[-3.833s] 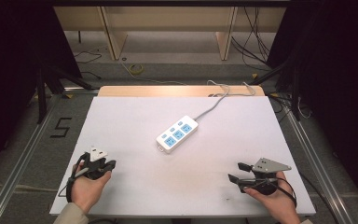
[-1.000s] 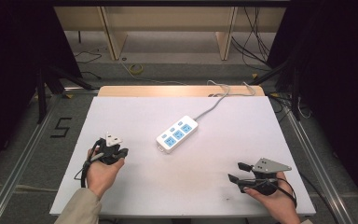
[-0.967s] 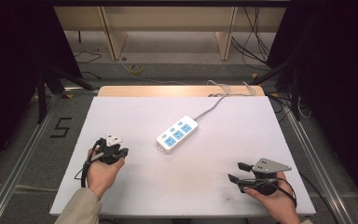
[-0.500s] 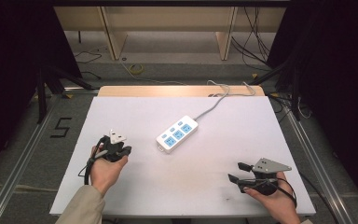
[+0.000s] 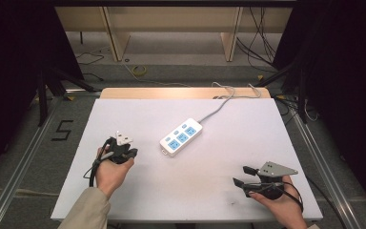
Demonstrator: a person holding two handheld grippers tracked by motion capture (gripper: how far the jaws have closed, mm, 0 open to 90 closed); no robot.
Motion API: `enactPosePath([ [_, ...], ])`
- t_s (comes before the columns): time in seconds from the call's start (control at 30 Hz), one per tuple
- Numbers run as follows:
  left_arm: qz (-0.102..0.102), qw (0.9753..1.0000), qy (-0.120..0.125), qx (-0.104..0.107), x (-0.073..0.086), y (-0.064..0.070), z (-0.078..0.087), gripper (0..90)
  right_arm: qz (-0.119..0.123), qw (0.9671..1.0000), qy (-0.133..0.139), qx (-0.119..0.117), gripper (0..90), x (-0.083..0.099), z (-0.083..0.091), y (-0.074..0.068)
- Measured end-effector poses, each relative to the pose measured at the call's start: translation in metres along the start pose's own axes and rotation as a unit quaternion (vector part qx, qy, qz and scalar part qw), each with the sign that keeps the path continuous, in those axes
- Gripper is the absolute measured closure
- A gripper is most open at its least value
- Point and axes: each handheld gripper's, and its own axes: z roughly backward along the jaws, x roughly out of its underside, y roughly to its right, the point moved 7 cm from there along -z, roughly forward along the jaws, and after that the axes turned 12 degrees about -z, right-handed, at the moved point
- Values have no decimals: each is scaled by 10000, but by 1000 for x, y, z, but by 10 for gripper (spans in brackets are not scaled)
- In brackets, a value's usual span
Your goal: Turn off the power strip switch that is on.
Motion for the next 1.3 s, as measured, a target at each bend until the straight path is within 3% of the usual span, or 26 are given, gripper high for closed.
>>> enactPosePath([
  [1.3, -142, 9998, -11, 128, -21, 11, -14, 896, -7, 10000, 2, -16, 387, 0, 0, 0],
])
